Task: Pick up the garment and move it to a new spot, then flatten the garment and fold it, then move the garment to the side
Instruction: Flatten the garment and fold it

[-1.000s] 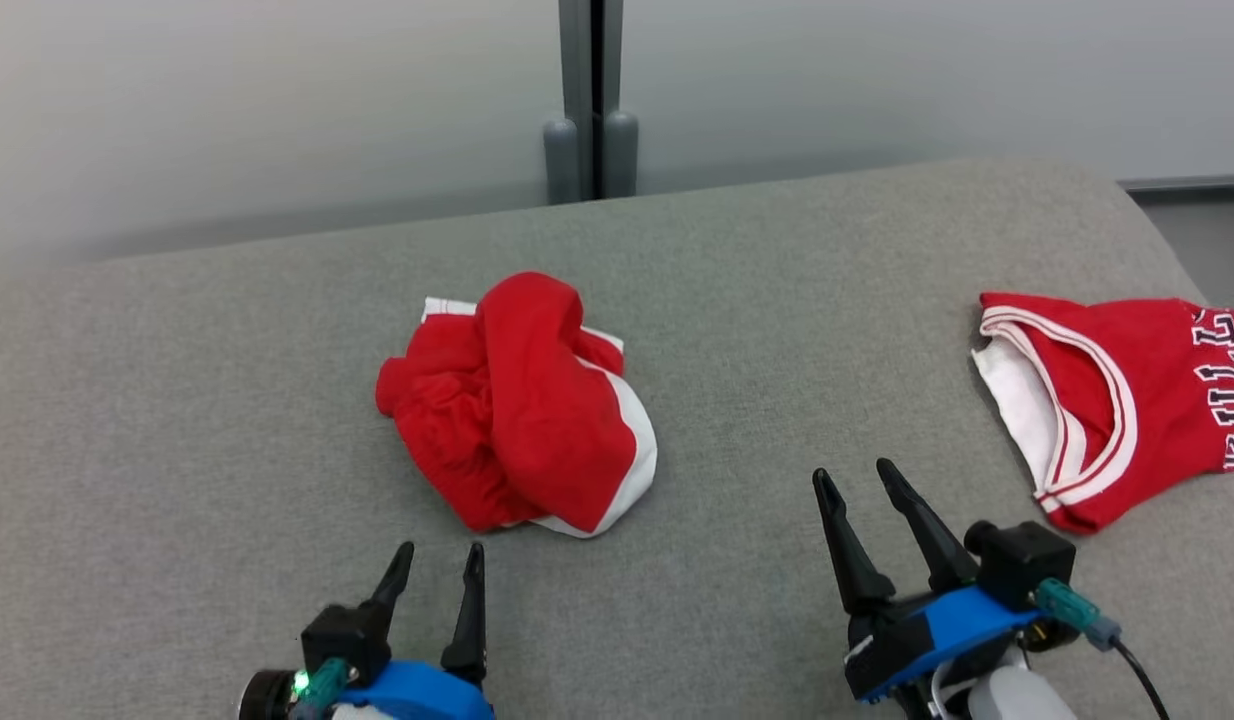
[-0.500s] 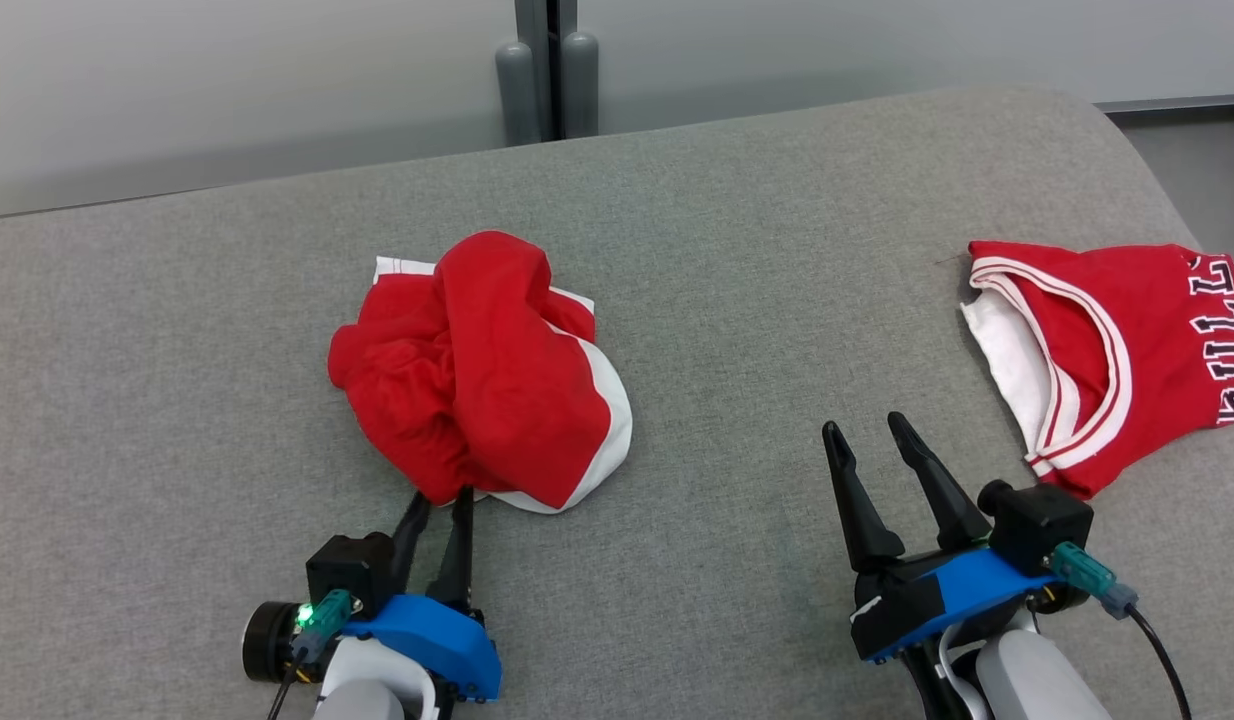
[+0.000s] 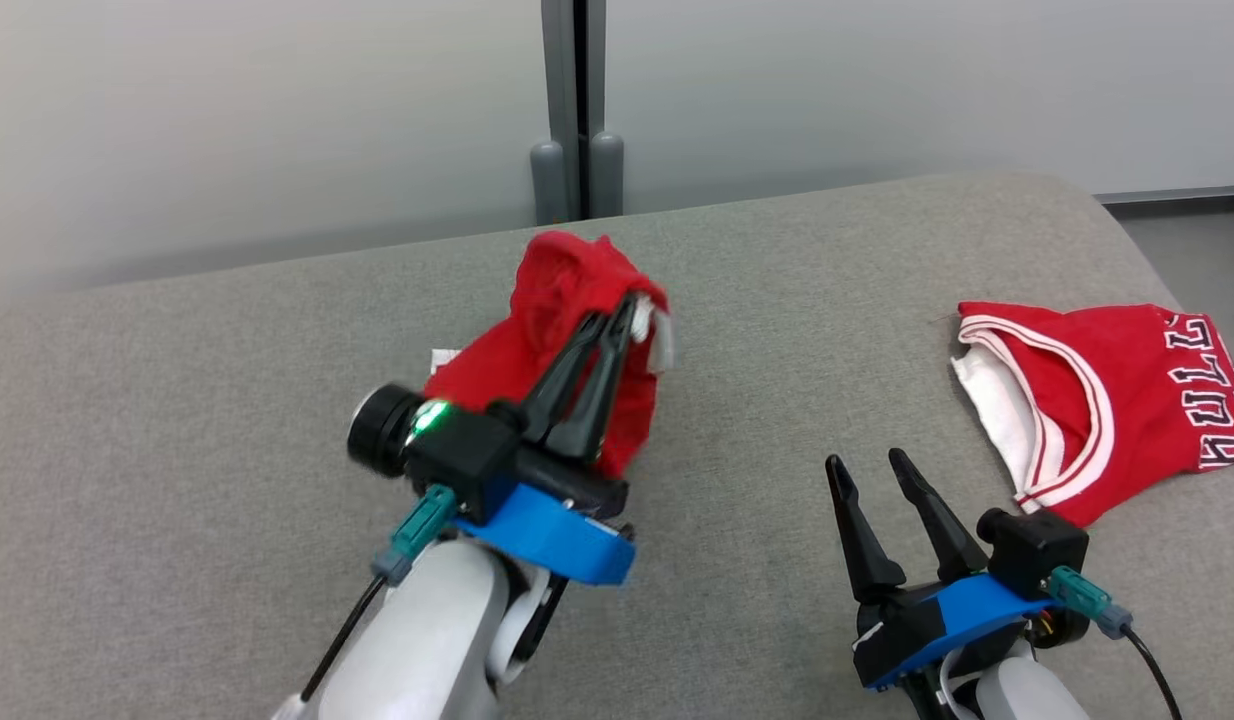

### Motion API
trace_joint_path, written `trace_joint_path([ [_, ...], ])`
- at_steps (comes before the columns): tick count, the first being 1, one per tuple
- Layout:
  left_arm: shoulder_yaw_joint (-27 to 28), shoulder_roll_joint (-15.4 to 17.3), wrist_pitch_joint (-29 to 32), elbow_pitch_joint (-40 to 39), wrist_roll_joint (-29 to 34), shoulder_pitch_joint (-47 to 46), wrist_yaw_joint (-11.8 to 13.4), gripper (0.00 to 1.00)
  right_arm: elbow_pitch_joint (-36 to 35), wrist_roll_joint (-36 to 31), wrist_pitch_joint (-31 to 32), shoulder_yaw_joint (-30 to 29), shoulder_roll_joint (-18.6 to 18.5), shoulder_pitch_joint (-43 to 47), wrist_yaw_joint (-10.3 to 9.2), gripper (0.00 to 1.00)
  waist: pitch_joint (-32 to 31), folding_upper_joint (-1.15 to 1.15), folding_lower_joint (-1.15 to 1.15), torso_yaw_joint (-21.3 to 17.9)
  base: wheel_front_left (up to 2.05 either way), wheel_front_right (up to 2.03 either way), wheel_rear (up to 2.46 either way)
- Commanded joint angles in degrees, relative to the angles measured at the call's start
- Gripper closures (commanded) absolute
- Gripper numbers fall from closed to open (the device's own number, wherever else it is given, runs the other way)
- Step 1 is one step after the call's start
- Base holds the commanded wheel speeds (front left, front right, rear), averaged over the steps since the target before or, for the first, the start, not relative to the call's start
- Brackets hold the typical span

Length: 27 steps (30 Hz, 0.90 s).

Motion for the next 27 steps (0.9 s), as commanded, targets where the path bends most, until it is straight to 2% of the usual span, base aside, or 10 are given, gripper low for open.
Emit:
trace_joint_path([
  [1, -1.88, -0.07, -0.15, -1.16, -0.1, -3.44, -0.28, 1.0, 0.25, 0.31, -0.03, 0.07, -0.16, 0.98, 0.01, 0.0, -1.37, 0.0, 0.01, -1.4, 0.0, 0.0, 0.0],
  [6, -7.83, -0.04, -0.15, -2.71, -2.69, -10.92, 0.05, 1.0, 0.53, 0.46, -0.03, -0.7, -0.16, 1.6, 0.01, 0.0, -2.38, 0.0, 0.01, -3.49, 0.0, 0.0, 0.0],
  [11, -9.66, 0.12, -0.15, -2.14, -3.59, -11.2, 1.41, 1.0, -0.46, 0.09, -0.03, -2.85, -0.13, 2.24, 0.01, 0.0, -1.74, 0.0, 0.01, -2.67, 0.0, 0.0, 0.0],
  [15, -6.72, 0.4, -0.15, 1.54, -1.7, -6.86, 1.31, 1.0, -1.45, 0.32, -0.04, -4.17, -0.13, 2.12, 0.01, 0.0, -1.09, 0.0, 0.01, 0.14, 0.0, 0.0, 0.0],
  [20, -1.85, 3.5, -0.15, 7.6, -1.11, 3.29, 0.82, 1.0, -2.13, 0.55, -0.03, -3.96, -0.16, 2.3, 0.01, 0.0, -0.7, 0.0, 0.01, 3.62, 0.0, 0.0, 0.0],
  [27, 7.01, 3.57, -0.16, 16.54, -2.9, 13.23, 3.1, 1.0, -1.03, -0.21, -0.03, -2.48, -0.18, 3.35, 0.01, 0.0, -2.0, 0.0, 0.01, 6.13, 0.0, 0.0, 0.0],
])
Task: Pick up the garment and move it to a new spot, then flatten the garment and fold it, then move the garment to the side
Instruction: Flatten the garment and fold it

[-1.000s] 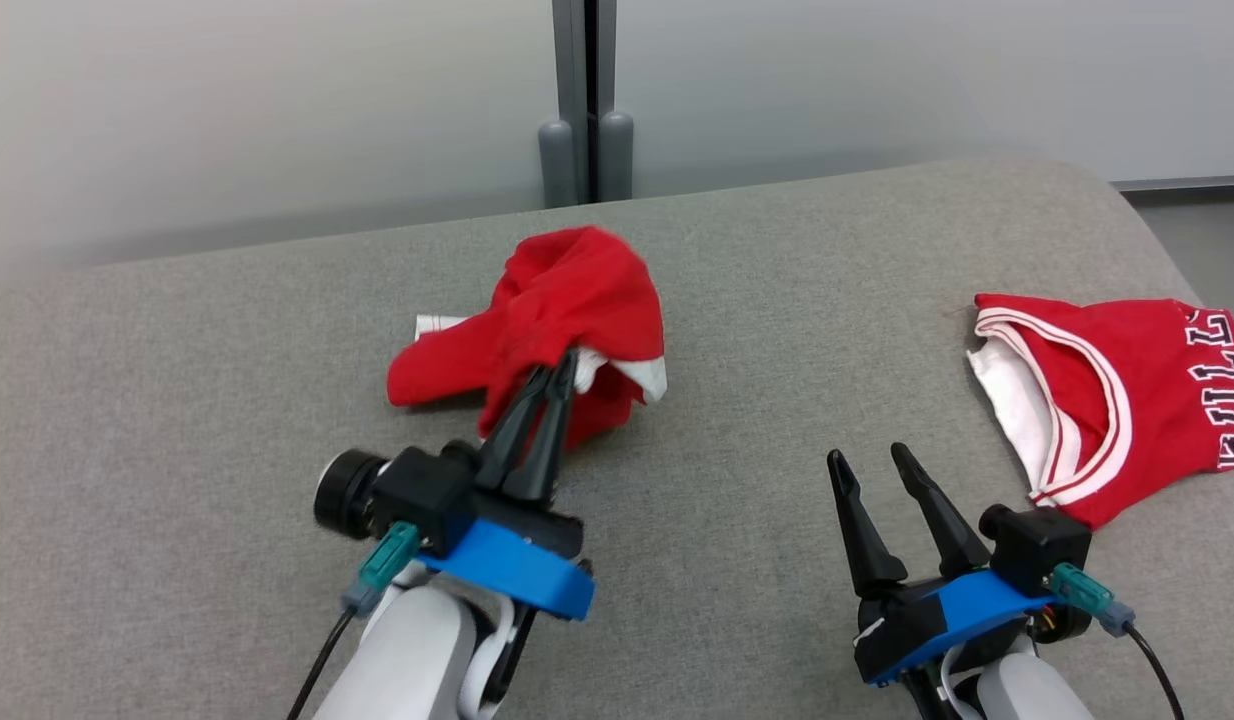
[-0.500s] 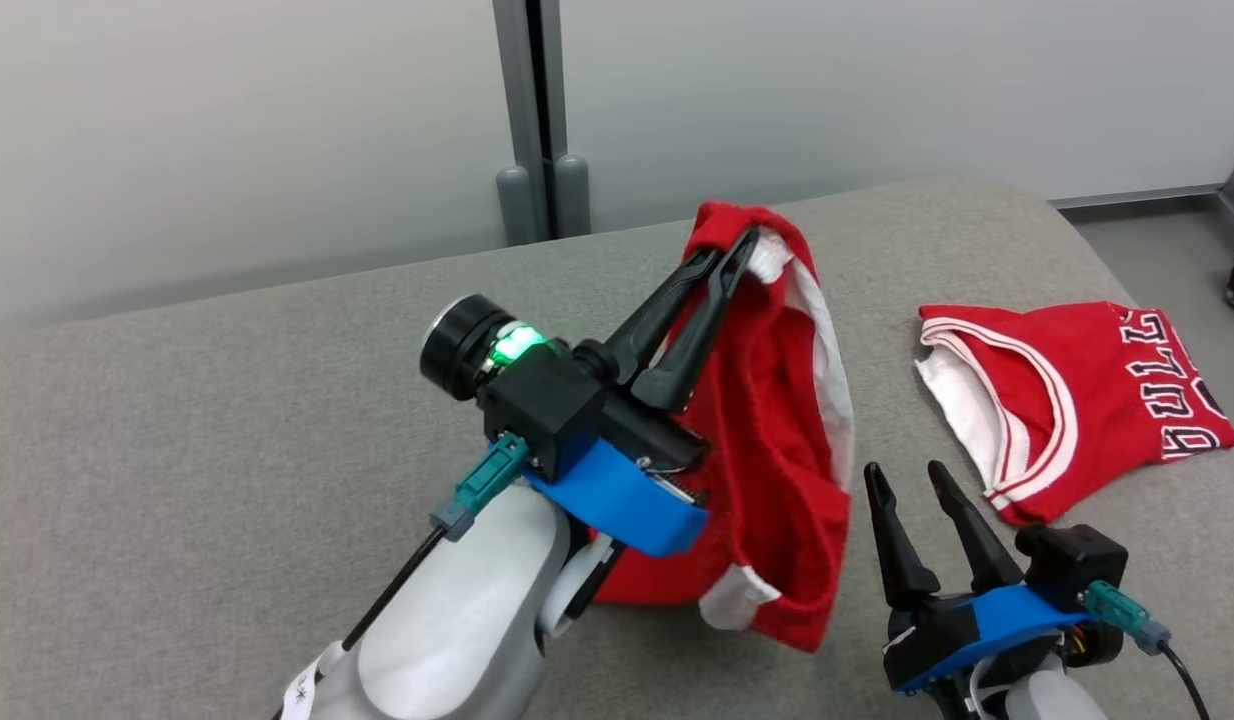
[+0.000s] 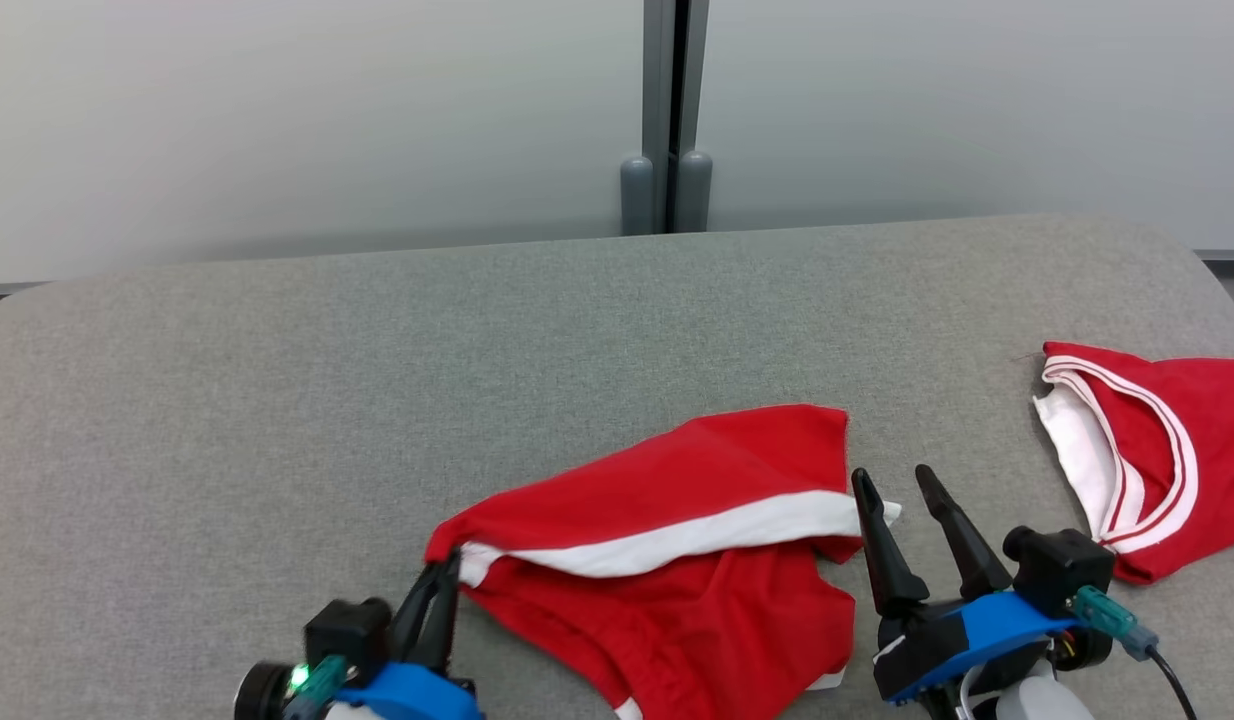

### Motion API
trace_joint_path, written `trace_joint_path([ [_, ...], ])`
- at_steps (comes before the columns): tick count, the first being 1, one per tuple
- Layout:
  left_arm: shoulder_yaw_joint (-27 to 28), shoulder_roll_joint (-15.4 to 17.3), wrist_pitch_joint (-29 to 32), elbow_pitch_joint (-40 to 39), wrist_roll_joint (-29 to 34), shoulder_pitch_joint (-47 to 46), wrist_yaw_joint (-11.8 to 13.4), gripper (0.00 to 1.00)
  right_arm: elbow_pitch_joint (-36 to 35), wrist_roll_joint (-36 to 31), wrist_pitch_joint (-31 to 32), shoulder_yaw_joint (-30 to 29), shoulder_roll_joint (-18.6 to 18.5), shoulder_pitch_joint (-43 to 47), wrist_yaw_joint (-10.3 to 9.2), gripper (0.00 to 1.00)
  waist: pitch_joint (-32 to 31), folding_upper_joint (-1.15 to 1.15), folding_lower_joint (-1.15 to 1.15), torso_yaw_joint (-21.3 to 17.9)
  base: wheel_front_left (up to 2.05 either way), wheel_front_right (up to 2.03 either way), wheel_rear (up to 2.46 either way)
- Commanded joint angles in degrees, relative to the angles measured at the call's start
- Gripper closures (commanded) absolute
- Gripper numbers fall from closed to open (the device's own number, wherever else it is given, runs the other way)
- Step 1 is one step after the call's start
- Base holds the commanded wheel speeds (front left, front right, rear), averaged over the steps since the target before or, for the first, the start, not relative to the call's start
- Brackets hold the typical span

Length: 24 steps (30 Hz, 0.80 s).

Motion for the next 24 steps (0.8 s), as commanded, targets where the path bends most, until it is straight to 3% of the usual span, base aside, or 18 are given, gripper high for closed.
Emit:
trace_joint_path([
  [1, 2.71, -0.58, -0.16, 0.55, -0.6, 1.26, 1.04, 1.0, 0.33, -0.57, -0.02, 0.21, -0.2, 1.17, 0.01, 0.0, -0.4, 0.0, 0.0, 0.21, 0.0, 0.0, 0.0],
  [8, 9.87, -2.11, -0.15, 1.81, 0.16, 4.44, 2.41, 1.0, 0.92, -1.18, -0.02, 0.09, -0.18, 1.43, 0.01, 0.0, -0.87, 0.0, 0.0, 0.54, 0.0, 0.0, 0.0],
  [9, 10.69, -2.33, -0.15, 1.88, 0.63, 4.4, 2.33, 0.85, 1.03, -1.21, -0.02, 0.12, -0.18, 1.49, 0.01, 0.0, -0.9, 0.0, 0.0, 0.54, 0.0, 0.0, 0.0],
  [10, 11.45, -2.45, -0.16, 1.85, 0.99, 4.37, 2.37, 0.5, 1.09, -1.32, -0.02, 0.11, -0.2, 1.47, 0.01, 0.0, -0.93, 0.0, 0.0, 0.49, 0.0, 0.0, 0.0],
  [11, 12.5, -2.54, -0.16, 1.59, 1.46, 4.33, 2.73, 0.0, 0.96, -1.38, -0.02, 0.01, -0.2, 1.4, 0.01, 0.0, -1.02, 0.0, 0.0, 0.39, 0.0, 0.0, 0.0],
  [18, 20.1, -3.27, -0.15, -7.93, 6.3, 5.12, 6.61, 0.0, -2.98, -2.62, -0.02, -1.23, -0.19, 1.37, 0.01, 0.0, -2.0, 0.0, 0.0, -0.31, 0.0, 0.0, 0.0],
  [21, 21.31, -3.64, -0.14, -9.74, 7.22, 6.33, 5.99, 0.0, -4.01, -3.02, -0.02, -1.46, -0.18, 2.22, 0.01, 0.0, -2.39, 0.0, 0.0, -0.48, 0.0, 0.0, 0.0],
  [24, 21.41, -3.79, -0.15, -6.27, 6.52, 7.01, 5.46, 0.0, -3.28, -2.51, -0.02, -0.67, -0.18, 2.62, 0.01, 0.0, -2.77, 0.0, 0.0, -0.63, 0.0, 0.0, 0.0],
])
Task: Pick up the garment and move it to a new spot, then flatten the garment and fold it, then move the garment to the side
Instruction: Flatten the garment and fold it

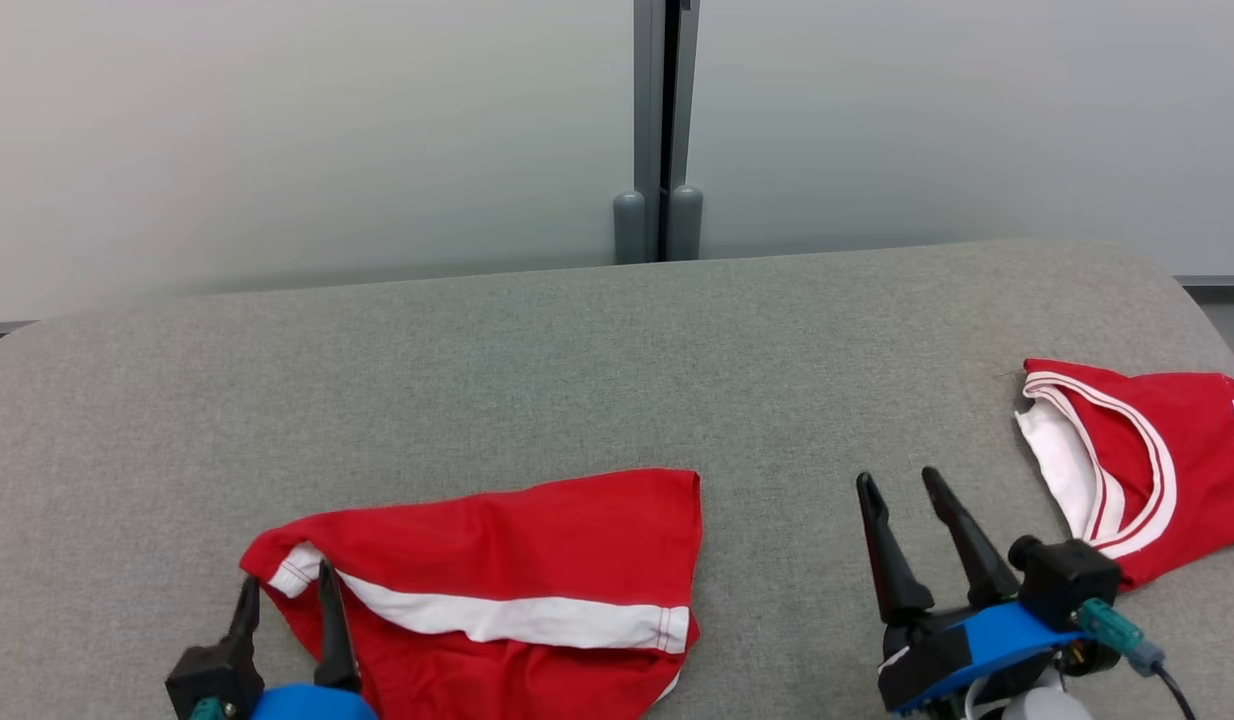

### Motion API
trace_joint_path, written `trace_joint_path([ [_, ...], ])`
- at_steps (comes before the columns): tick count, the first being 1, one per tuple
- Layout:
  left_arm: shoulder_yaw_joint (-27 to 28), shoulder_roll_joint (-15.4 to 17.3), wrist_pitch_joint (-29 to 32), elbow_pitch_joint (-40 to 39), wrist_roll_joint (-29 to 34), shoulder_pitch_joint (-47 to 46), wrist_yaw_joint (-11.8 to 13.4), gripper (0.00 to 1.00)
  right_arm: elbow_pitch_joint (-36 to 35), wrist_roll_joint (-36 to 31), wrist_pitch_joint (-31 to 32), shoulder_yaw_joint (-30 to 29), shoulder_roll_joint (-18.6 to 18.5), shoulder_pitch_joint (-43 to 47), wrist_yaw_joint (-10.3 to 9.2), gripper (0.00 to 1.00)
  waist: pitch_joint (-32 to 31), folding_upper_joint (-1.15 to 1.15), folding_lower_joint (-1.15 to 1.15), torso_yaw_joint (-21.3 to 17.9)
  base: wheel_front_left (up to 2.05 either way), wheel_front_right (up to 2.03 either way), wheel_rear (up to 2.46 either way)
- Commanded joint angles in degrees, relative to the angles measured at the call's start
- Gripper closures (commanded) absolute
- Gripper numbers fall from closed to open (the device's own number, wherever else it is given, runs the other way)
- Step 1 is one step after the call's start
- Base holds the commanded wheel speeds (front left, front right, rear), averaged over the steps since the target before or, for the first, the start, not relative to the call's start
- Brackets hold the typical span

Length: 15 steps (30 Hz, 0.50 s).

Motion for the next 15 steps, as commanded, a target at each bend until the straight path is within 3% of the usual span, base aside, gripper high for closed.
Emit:
trace_joint_path([
  [1, 0.22, -0.1, -0.16, 1.29, -0.35, 0.16, -0.3, 0.0, 0.57, 0.47, -0.02, 0.45, -0.14, 0.79, 0.01, 0.0, -0.14, 0.0, 0.0, -0.13, 0.0, 0.0, 0.0],
  [6, 0.68, -0.15, -0.15, 7.74, -0.55, -0.92, 0.46, 0.0, 1.86, 0.58, -0.02, 1.95, -0.15, 0.37, 0.01, 0.0, -0.32, 0.0, 0.0, -0.61, 0.0, 0.0, 0.0],
  [15, -1.39, -0.18, -0.15, 3.97, -2.17, 1.04, 1.61, 0.0, 2.35, 2.05, -0.02, 5.91, -0.15, 1.39, 0.01, 0.0, -0.52, 0.0, 0.0, 0.59, 0.0, 0.0, 0.0],
])
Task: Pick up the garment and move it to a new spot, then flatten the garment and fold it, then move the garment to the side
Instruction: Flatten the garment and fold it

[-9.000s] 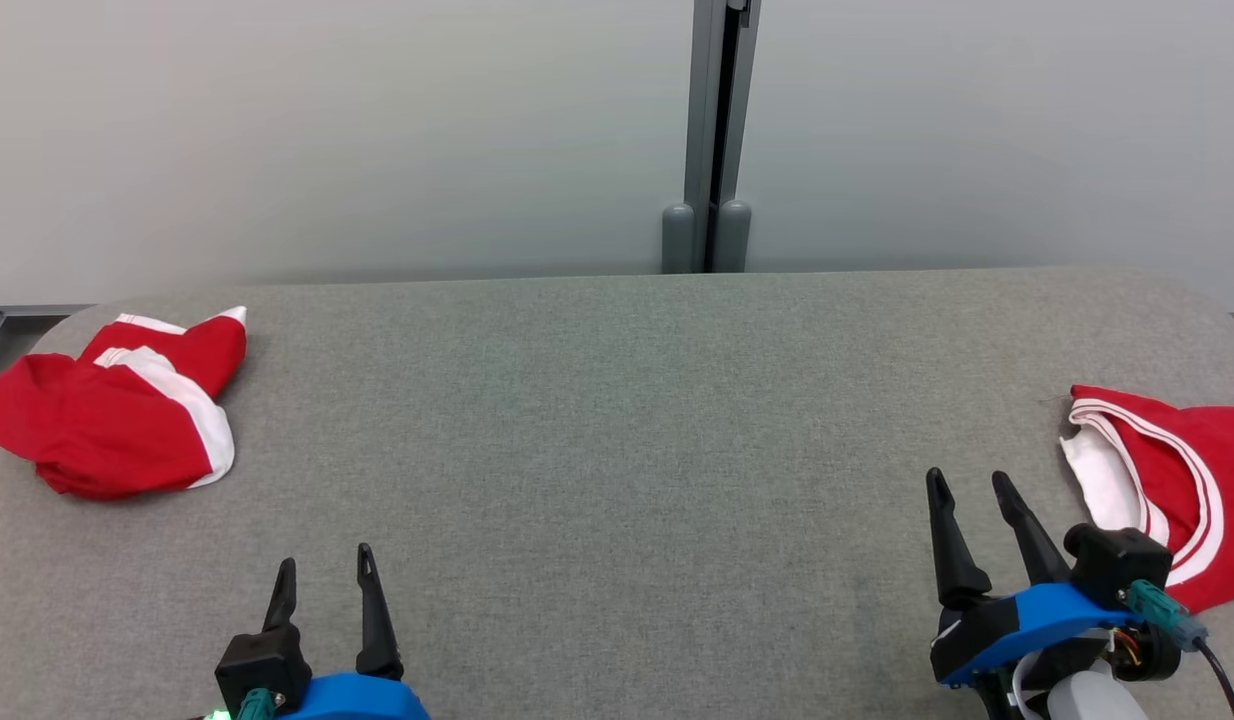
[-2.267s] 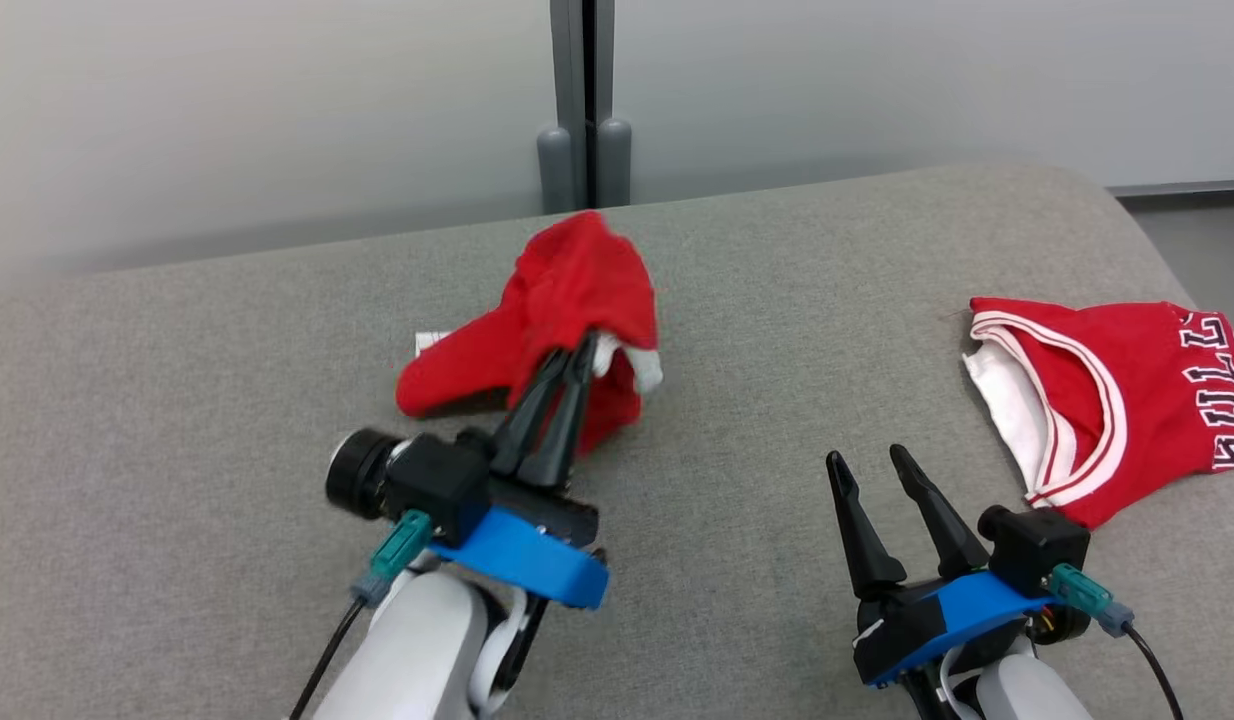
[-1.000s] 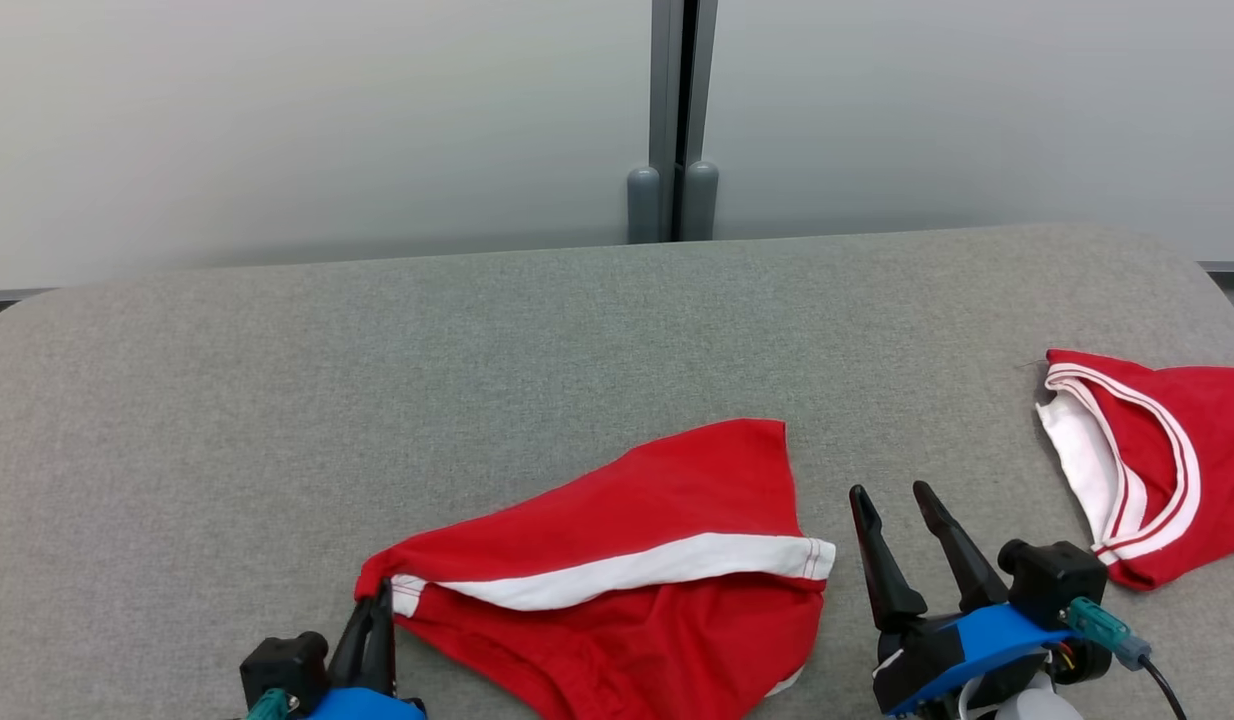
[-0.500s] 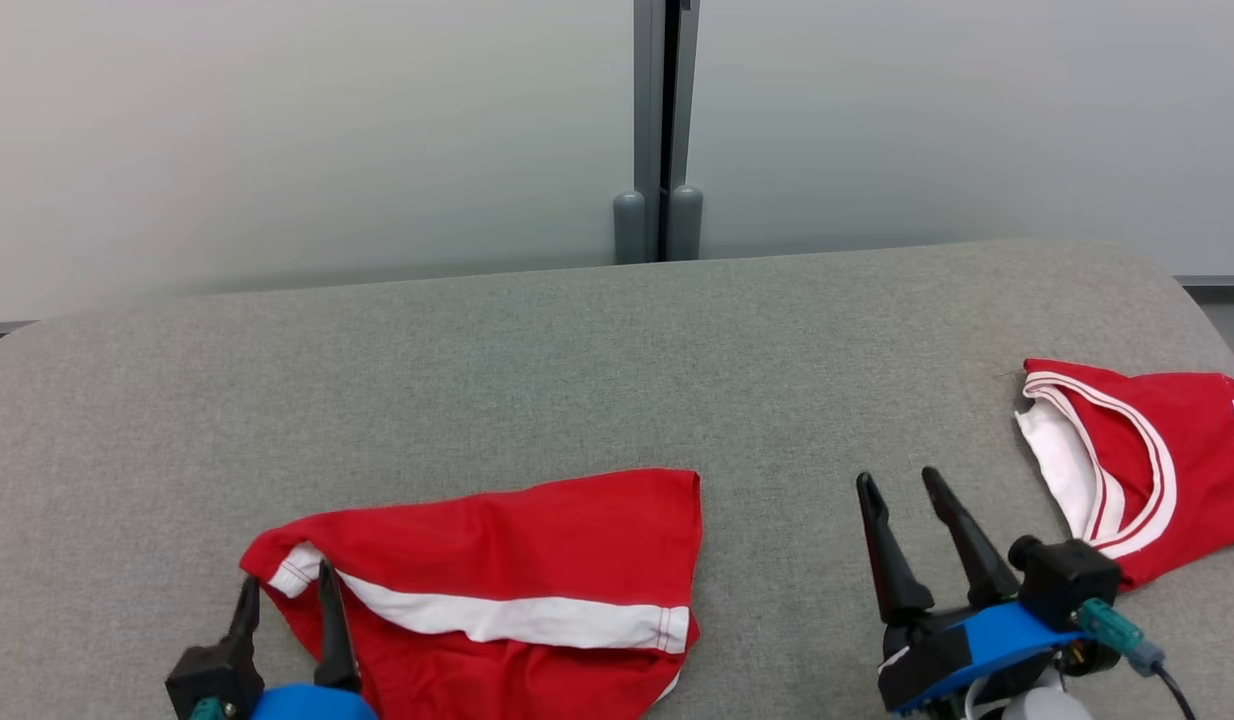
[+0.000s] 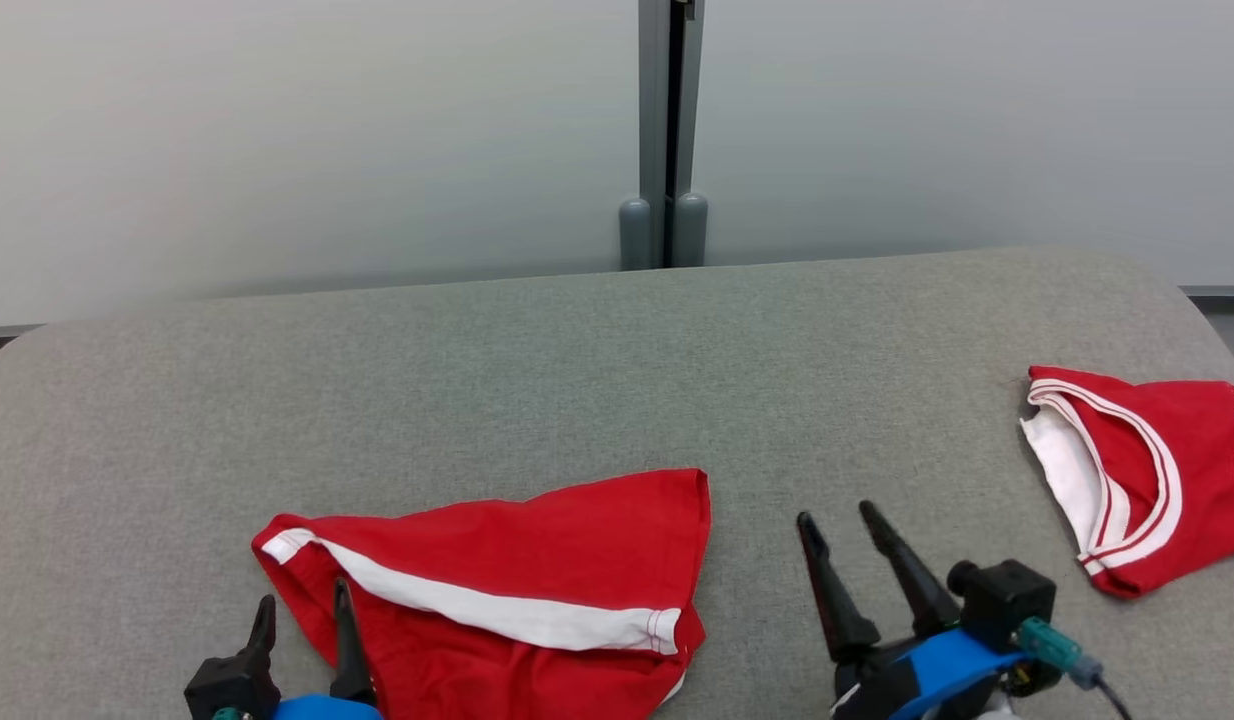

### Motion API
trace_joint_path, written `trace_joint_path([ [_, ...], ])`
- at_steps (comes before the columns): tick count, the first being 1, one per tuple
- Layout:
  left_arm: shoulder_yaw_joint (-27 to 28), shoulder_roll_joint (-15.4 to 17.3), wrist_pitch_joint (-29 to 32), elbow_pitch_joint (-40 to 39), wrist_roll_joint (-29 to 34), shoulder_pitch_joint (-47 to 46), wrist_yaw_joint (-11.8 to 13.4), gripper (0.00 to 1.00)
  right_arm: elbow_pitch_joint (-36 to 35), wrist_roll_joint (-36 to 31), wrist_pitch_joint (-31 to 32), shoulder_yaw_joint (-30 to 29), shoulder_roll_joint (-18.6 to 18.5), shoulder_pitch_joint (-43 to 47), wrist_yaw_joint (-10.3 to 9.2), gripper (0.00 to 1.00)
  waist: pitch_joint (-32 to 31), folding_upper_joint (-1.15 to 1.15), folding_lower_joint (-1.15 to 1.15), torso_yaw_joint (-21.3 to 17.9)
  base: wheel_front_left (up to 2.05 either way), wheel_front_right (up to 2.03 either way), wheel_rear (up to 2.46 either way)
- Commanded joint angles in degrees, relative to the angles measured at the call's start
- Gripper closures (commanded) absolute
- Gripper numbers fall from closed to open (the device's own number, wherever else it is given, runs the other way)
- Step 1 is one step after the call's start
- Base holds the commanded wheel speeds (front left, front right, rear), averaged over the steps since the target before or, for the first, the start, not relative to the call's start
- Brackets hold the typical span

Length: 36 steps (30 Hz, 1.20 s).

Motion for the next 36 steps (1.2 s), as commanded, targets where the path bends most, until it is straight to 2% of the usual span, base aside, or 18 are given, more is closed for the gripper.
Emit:
trace_joint_path([
  [1, -0.77, -0.02, -0.15, -0.41, -0.23, 0.44, 0.1, 0.0, 0.67, 1.61, -0.02, 2.19, -0.15, 1.09, 0.02, 0.0, 0.23, 0.0, 0.0, 0.78, 0.0, 0.0, 0.0],
  [3, -1.78, 0.0, -0.15, -0.67, -0.48, 0.11, 0.11, 0.0, 2.12, 3.64, -0.02, 6.97, -0.04, 1.18, 0.02, 0.0, 0.39, 0.0, 0.0, 1.84, 0.0, 0.0, 0.0],
  [7, -3.29, -0.02, -0.15, -1.67, -0.92, -0.25, -0.07, 0.0, 5.23, 7.17, -0.02, 12.66, -0.28, 0.36, 0.01, 0.0, 1.04, 0.0, 0.0, 4.23, 0.0, 0.0, 0.0],
  [12, -3.88, -0.02, -0.15, -3.09, -0.79, -0.61, 0.22, 0.0, 8.38, 8.95, -0.03, 15.88, -0.23, -0.69, 0.01, 0.0, 2.34, 0.0, 0.0, 6.64, 0.0, 0.0, 0.0],
  [17, -4.28, -0.04, -0.15, -3.79, -1.27, -0.84, 0.64, 0.0, 9.07, 9.42, -0.02, 16.53, -0.22, -1.48, 0.01, 0.0, 3.27, 0.0, 0.0, 7.56, 0.0, 0.0, 0.0],
  [18, -4.34, -0.03, -0.15, -3.89, -1.46, -0.85, 0.69, 0.0, 9.08, 9.4, -0.02, 16.54, -0.23, -1.56, 0.01, 0.36, 3.43, 0.0, 0.0, 7.64, 0.0, 0.0, 0.0],
  [19, -4.39, -0.03, -0.15, -3.97, -1.55, -0.91, 0.72, 0.0, 9.1, 9.36, -0.02, 16.46, -0.23, -1.69, 0.01, 0.62, 3.57, 0.0, 0.0, 7.7, 0.0, 0.0, 0.0],
  [20, -4.59, -0.03, -0.15, -4.13, -1.59, -0.9, 0.93, 0.0, 9.27, 9.0, -0.02, 15.98, -0.25, -1.93, 0.01, 1.0, 3.66, 0.0, 0.0, 7.72, 0.0, 0.0, 0.0],
  [30, -6.03, -0.02, -0.15, -3.93, -2.66, -1.1, 0.97, 0.0, 11.3, 4.36, -0.03, 3.76, -1.05, -3.8, 0.01, 1.0, 3.33, 0.0, 0.0, 5.9, 0.0, 0.0, 0.0],
  [36, -6.23, -0.02, -0.15, -3.32, -3.23, 0.21, 0.4, 0.0, 11.14, 1.54, -0.02, 0.08, -1.81, -2.29, 0.01, 1.0, 2.19, 0.0, 0.0, 3.94, 0.0, 0.0, 0.0],
])
